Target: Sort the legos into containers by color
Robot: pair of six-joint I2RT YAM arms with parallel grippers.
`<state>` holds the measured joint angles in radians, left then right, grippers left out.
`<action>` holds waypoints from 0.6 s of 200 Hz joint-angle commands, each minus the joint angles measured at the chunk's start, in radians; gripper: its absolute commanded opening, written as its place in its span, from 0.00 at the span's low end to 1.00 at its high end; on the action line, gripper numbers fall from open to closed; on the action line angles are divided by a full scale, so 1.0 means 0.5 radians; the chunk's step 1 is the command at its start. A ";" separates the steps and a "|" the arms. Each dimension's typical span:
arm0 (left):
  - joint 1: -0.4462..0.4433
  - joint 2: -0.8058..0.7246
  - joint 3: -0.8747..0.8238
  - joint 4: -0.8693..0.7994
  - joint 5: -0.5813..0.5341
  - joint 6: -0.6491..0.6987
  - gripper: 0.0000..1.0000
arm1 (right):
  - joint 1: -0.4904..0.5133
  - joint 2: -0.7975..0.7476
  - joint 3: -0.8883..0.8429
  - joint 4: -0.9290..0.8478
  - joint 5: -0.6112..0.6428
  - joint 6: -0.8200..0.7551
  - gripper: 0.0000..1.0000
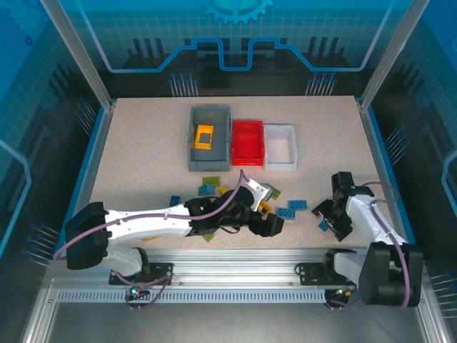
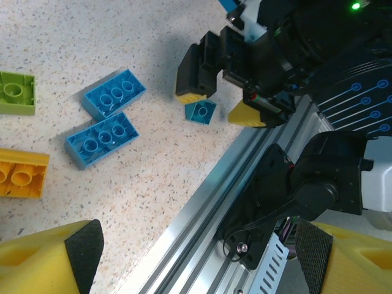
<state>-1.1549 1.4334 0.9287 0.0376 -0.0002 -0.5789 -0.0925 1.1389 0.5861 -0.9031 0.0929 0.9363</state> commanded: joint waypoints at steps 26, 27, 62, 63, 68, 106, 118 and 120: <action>-0.010 -0.053 -0.104 0.169 0.078 -0.078 0.86 | -0.048 0.099 -0.014 0.079 -0.024 -0.075 0.70; -0.011 -0.053 -0.103 0.171 0.077 -0.078 0.86 | -0.048 0.103 -0.015 0.081 -0.023 -0.075 0.70; -0.011 -0.063 -0.116 0.192 0.077 -0.091 0.85 | -0.062 0.204 0.002 0.139 -0.035 -0.104 0.61; -0.012 -0.063 -0.117 0.193 0.077 -0.091 0.85 | -0.061 0.207 0.003 0.141 -0.035 -0.103 0.61; -0.012 -0.062 -0.115 0.193 0.079 -0.091 0.85 | -0.066 0.218 0.000 0.150 -0.038 -0.105 0.60; -0.012 -0.078 -0.124 0.192 0.072 -0.094 0.85 | -0.086 0.239 -0.013 0.219 -0.084 -0.110 0.42; -0.011 -0.087 -0.127 0.189 0.058 -0.096 0.84 | -0.087 0.221 -0.014 0.230 -0.096 -0.111 0.35; -0.010 -0.089 -0.133 0.186 0.055 -0.094 0.84 | -0.088 0.216 -0.013 0.230 -0.097 -0.112 0.34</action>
<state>-1.1549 1.4258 0.8799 0.1036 0.0208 -0.6052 -0.1188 1.2545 0.5861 -0.8043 0.0692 0.8825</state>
